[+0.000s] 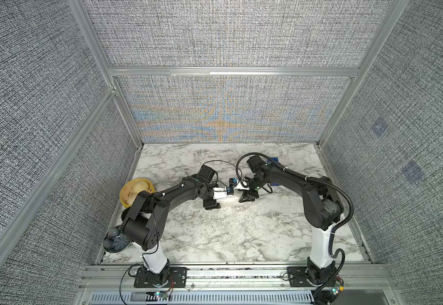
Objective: Wrap vases in bubble wrap
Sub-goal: Wrap the vase in bubble wrap.
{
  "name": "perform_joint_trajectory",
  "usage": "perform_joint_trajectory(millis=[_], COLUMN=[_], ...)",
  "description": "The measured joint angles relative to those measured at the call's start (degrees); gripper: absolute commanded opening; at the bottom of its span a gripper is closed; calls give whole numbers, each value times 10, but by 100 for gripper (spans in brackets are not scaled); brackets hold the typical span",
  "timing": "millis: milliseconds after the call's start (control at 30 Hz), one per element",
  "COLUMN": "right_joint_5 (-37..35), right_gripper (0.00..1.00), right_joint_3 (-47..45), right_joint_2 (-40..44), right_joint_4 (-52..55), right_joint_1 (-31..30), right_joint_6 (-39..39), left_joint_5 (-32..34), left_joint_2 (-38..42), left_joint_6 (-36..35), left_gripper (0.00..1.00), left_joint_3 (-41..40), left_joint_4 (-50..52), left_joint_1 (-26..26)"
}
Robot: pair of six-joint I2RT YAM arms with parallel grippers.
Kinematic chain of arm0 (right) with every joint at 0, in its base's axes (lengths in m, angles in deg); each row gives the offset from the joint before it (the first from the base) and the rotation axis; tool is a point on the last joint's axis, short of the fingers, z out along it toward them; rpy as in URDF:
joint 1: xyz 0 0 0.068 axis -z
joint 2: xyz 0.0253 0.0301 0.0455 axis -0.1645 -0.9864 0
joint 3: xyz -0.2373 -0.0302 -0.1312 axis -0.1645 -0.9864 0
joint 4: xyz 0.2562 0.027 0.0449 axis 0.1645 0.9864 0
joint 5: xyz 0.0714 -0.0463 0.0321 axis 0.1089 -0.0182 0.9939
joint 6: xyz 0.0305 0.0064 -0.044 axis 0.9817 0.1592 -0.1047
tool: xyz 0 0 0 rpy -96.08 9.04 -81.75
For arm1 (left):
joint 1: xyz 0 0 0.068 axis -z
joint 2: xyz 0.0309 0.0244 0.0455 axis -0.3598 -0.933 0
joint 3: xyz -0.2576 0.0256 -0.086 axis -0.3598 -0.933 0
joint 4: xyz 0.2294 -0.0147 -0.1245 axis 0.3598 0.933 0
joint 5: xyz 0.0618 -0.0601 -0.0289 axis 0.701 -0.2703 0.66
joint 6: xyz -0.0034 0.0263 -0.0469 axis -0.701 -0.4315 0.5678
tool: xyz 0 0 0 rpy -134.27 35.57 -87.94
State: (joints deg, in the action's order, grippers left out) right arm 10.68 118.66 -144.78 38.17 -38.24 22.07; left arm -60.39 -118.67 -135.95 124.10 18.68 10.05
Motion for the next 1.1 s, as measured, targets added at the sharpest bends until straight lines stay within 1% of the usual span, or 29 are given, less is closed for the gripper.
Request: perform_joint_trajectory(millis=[167,300,367,567,700,800,900,1000,1100], right_joint_5=[4,10,15,56,94,99,84,58,22], right_gripper=[61,69,73,80,82,82,82,83,83], right_joint_3=[15,19,11,-25,-82,-146,-242,-342,-393], right_joint_2=[-9,-9,-3,35,87,138,193,233,241], right_joint_4=[14,15,5,-40,-76,-140,-242,-349,-436], right_joint_1=[1,4,9,40,50,51,50,33,9], right_joint_6=[-6,-4,3,29,31,44,57,58,51], left_joint_5=[14,23,26,28,28,24,14,7,-4], left_joint_2=[-17,-28,-31,-33,-42,-59,-80,-95,-110], left_joint_6=[-9,-12,-12,-10,-10,-10,-10,-10,-10], left_gripper=[70,64,63,61,61,61,61,61,61], left_joint_3=[8,12,14,14,30,60,95,121,146], left_joint_4=[-3,-8,-10,-12,4,38,78,109,140], left_joint_1=[4,7,7,8,7,6,1,-3,-8])
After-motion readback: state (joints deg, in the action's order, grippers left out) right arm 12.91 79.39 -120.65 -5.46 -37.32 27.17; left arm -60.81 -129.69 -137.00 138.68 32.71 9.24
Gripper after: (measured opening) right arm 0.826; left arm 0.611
